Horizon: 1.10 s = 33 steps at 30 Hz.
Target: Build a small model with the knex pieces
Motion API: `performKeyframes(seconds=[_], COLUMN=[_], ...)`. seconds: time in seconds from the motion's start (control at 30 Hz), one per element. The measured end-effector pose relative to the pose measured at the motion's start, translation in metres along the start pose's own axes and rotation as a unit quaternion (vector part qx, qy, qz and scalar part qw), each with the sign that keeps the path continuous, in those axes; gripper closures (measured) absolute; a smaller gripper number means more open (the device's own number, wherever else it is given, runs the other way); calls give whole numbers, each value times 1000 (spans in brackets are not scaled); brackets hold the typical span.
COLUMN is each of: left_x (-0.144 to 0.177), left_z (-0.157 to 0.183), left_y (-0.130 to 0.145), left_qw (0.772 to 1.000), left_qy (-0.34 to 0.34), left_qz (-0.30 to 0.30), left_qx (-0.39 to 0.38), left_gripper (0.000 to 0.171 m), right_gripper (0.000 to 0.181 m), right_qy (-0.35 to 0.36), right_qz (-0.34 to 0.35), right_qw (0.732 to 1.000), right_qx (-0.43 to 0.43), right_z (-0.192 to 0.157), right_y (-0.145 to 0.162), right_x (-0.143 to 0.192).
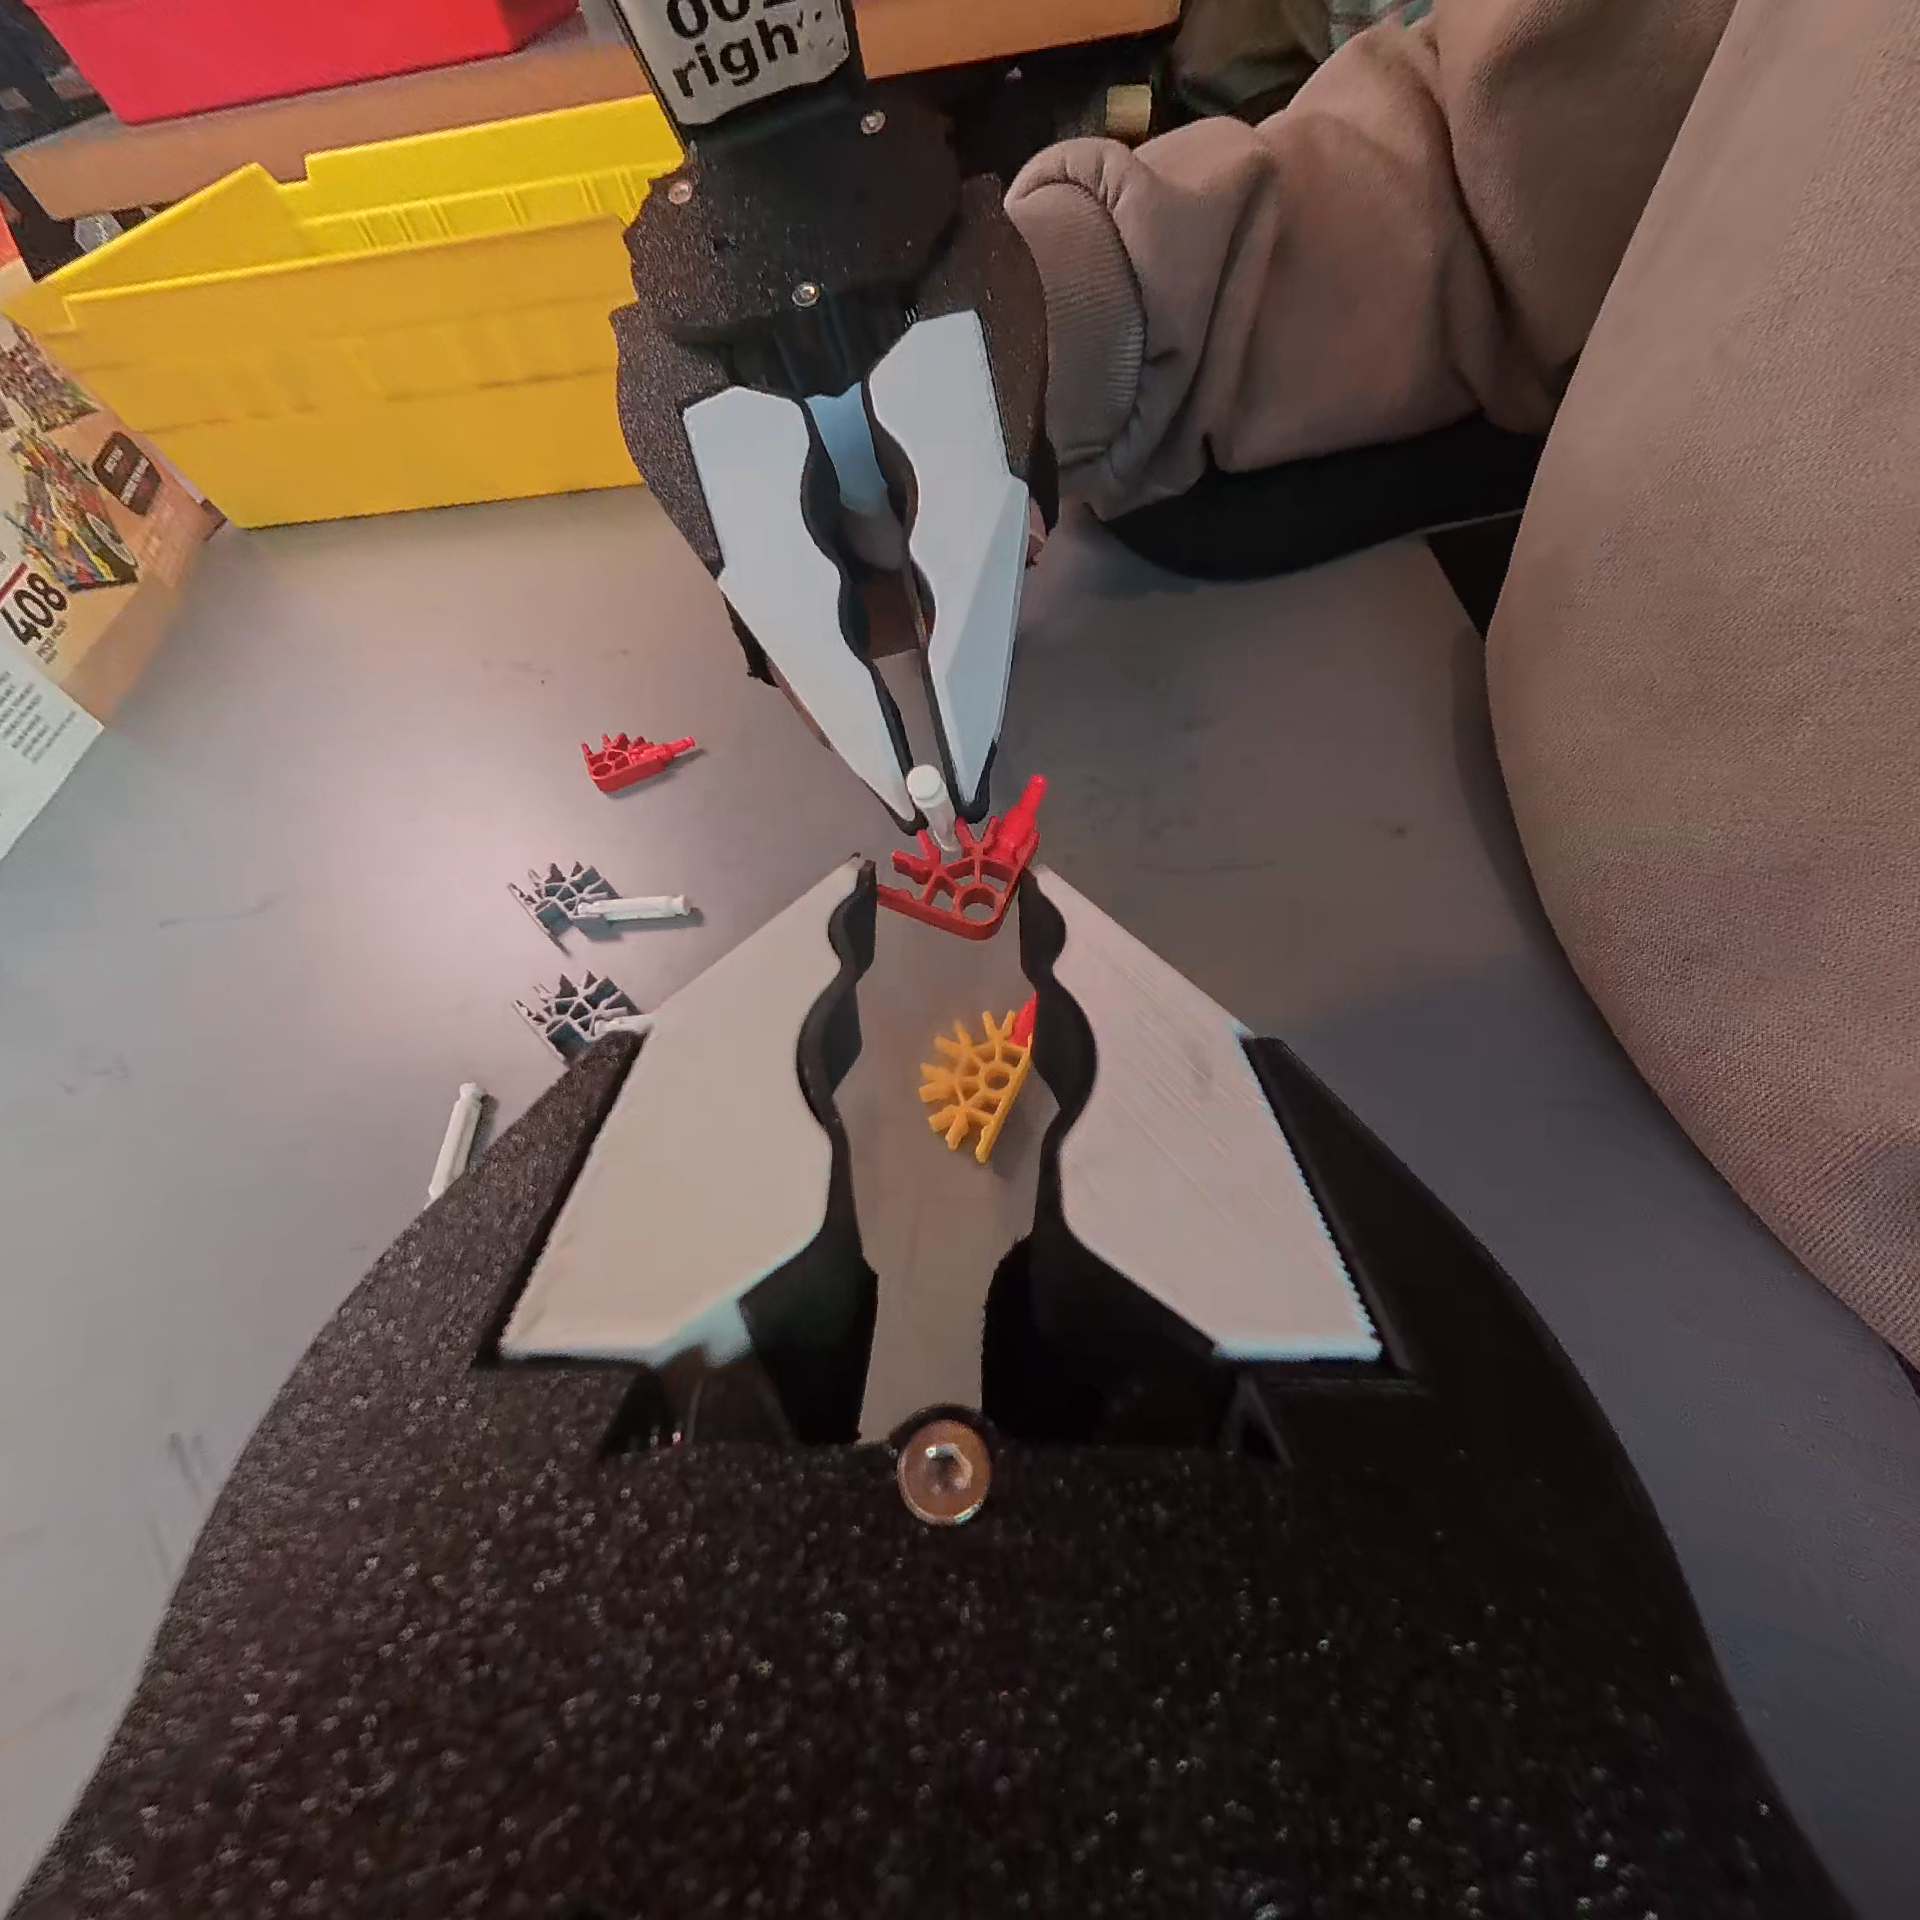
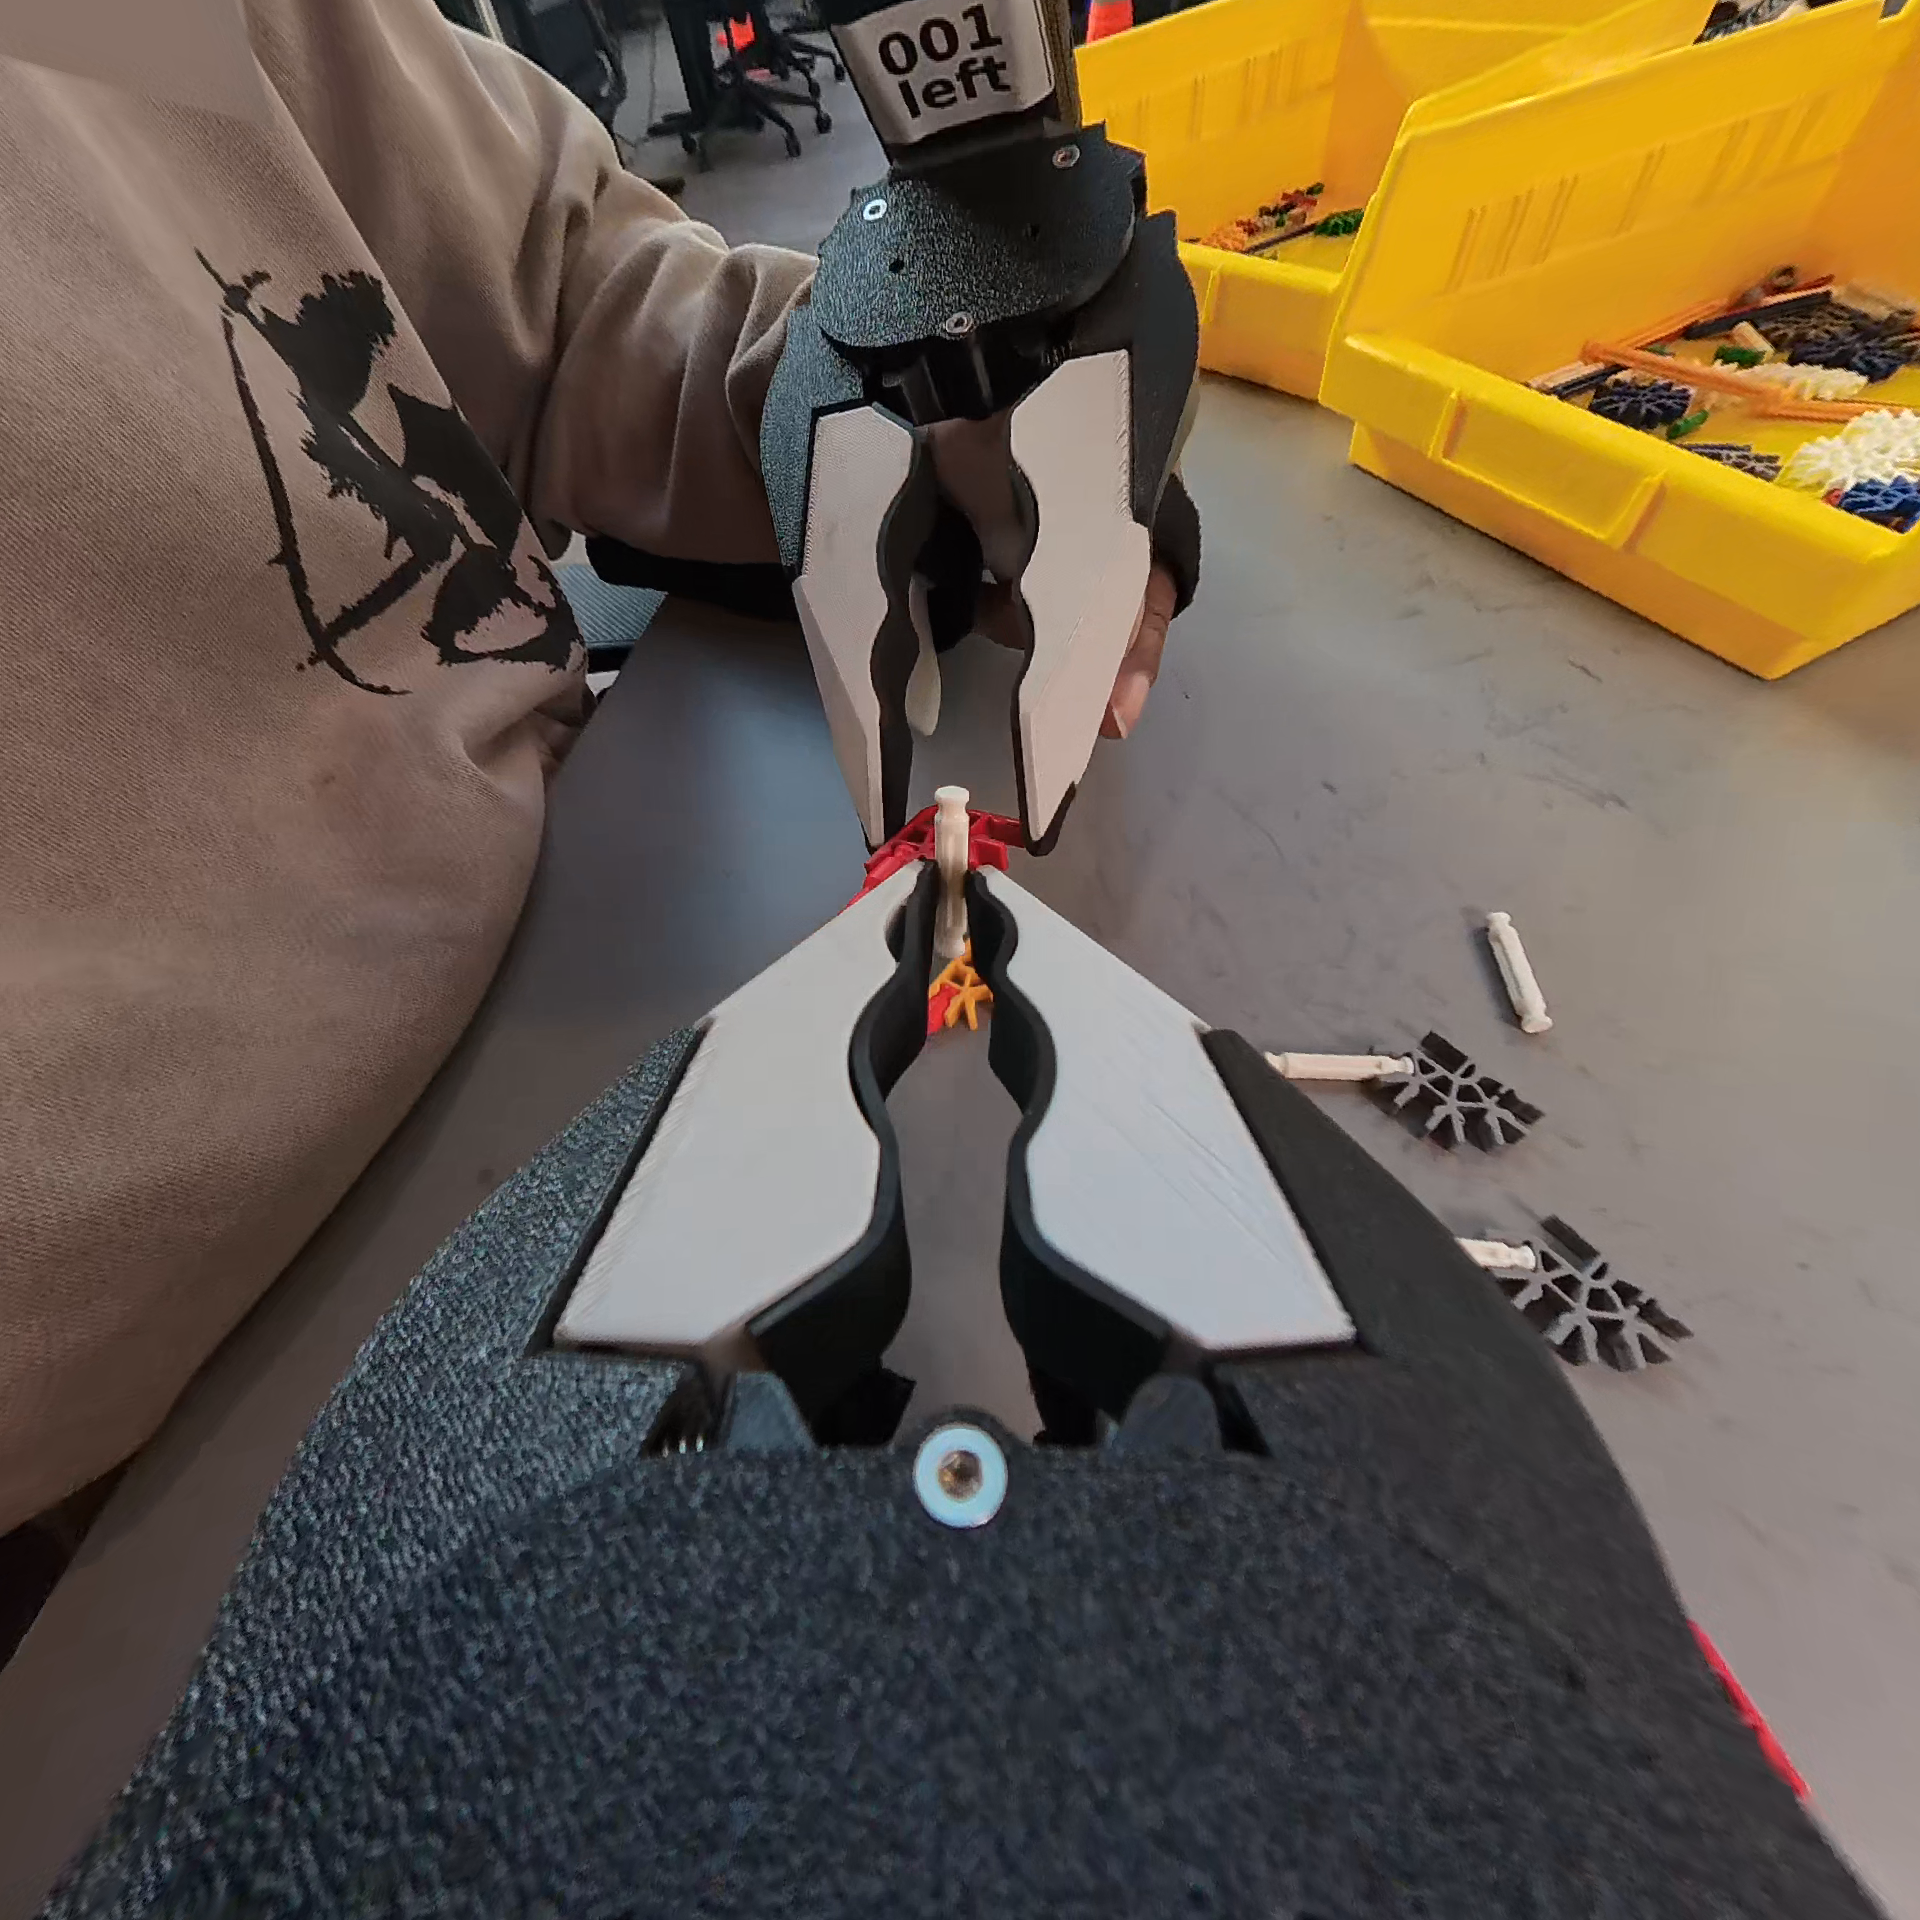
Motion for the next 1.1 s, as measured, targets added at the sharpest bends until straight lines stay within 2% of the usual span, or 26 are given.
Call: performKeyframes(seconds=[0.4, 0.53, 0.7, 0.83, 1.1], left_x=[9, 7, -1, -9, -25], left_z=[-2, -3, -1, -2, -16], left_y=[-19, -20, -14, -2, 27], left_qw=[994, 994, 999, 998, 980], left_qy=[34, 22, -8, -45, -115], left_qz=[83, 87, 53, -1, -119], left_qx=[67, 57, 9, -45, -115], left_gripper=[145, 145, 148, 148, 148], right_gripper=[178, 177, 178, 178, 178], right_qy=[-40, -42, -27, -7, 43], right_qz=[103, 126, 93, 45, -56], right_qw=[992, 988, 994, 998, 997], right_qx=[-59, -77, -56, -38, -8], right_z=[-1, 0, 0, 3, 15], right_y=[-21, -27, -23, -11, 13], right_x=[8, 9, 7, 4, 6])
Point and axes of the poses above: each gripper's, where its closed fingertips meet, x back along the fingers, y out of its underside, z = x × y across the jaws, the point moved 4 cm from there along x, back along the fingers, and after that the axes turned 2 degrees about x, right-handed, at the moved point
